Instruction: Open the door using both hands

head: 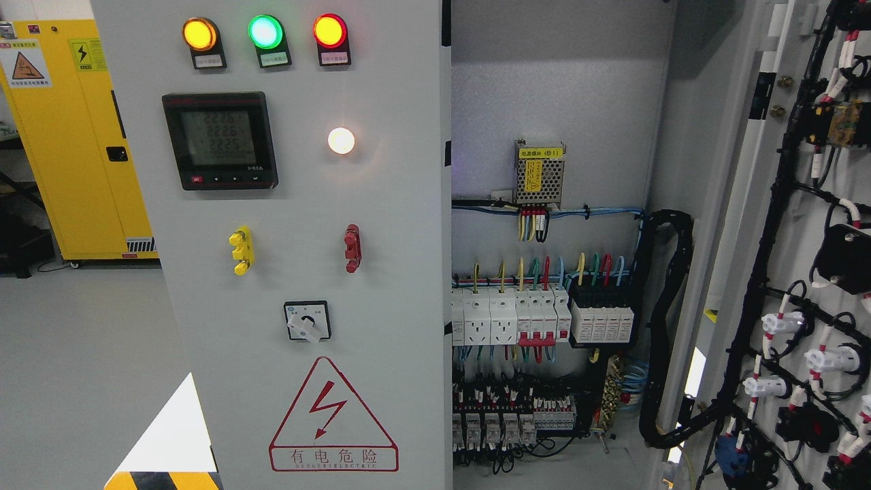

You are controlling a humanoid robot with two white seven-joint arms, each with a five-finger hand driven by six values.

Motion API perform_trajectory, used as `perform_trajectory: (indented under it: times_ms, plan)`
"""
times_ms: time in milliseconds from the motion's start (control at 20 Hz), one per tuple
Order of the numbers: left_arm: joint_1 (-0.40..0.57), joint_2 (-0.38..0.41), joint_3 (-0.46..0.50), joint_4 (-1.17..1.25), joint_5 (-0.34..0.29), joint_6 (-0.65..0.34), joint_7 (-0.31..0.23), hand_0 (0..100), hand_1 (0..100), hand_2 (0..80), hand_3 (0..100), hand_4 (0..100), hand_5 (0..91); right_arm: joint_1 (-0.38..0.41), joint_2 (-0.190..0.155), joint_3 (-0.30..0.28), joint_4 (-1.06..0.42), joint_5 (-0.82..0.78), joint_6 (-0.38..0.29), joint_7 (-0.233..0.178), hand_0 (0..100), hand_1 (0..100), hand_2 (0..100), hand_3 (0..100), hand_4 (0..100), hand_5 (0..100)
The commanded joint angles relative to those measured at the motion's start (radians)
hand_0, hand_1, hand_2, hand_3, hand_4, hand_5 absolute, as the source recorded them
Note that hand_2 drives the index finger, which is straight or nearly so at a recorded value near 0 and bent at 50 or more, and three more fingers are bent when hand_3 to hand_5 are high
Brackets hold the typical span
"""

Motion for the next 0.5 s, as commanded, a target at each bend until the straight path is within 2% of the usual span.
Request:
perform_trajectory:
  times_ms: [0, 150, 300, 451]
  plan:
    - [0.006, -0.034, 0.009, 0.062, 0.001, -0.001, -0.008, 0, 0, 0.0, 0, 0, 0.0, 0.205, -0.099, 0.058, -0.842, -0.005, 0.000, -0.002, 24, 0, 0, 0, 0, 0]
    - [0.006, -0.034, 0.009, 0.062, 0.004, -0.003, -0.009, 0, 0, 0.0, 0, 0, 0.0, 0.288, -0.139, 0.105, -1.126, -0.005, -0.001, -0.001, 25, 0, 0, 0, 0, 0]
    - [0.006, -0.033, 0.009, 0.062, 0.003, -0.003, -0.009, 0, 0, 0.0, 0, 0, 0.0, 0.360, -0.142, 0.119, -1.358, -0.005, -0.001, -0.001, 24, 0, 0, 0, 0, 0]
    - [0.009, -0.036, 0.007, 0.057, 0.003, -0.003, -0.009, 0, 0, 0.0, 0, 0, 0.0, 0.399, -0.159, 0.141, -1.507, -0.006, -0.004, -0.001, 24, 0, 0, 0, 0, 0]
